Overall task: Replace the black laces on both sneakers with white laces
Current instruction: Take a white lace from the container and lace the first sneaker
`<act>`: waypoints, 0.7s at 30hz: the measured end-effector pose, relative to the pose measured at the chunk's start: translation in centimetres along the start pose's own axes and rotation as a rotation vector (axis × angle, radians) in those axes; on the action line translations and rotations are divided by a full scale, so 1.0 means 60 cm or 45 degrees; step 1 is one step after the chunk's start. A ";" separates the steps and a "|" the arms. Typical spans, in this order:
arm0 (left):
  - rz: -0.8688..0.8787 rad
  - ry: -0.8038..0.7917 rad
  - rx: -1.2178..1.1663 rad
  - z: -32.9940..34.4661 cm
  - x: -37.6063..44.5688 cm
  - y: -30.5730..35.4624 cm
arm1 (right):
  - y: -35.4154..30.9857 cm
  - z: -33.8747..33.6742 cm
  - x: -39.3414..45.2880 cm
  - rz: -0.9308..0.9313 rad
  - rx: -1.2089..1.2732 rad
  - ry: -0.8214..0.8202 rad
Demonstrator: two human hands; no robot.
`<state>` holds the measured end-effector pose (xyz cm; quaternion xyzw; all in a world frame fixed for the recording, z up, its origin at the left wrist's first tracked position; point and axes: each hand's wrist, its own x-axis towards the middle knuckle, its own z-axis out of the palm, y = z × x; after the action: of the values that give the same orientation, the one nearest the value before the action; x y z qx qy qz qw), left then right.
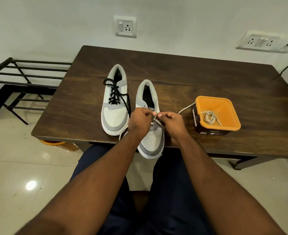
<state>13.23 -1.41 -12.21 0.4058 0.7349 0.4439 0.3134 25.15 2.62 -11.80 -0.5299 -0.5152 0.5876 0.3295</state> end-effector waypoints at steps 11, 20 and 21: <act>0.491 0.308 0.911 -0.010 -0.035 -0.011 | -0.048 -0.022 0.056 -0.022 -0.537 -0.309; 0.304 0.321 1.000 -0.007 -0.044 -0.037 | -0.150 -0.071 0.179 -0.430 -0.837 0.526; 0.314 0.334 0.989 -0.006 -0.044 -0.039 | -0.144 -0.063 0.170 -0.446 -0.772 0.561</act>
<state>13.46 -4.52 -13.90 0.5186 0.8271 0.2162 -0.0142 25.16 15.32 -6.08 -0.6204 -0.6645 0.2167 0.3558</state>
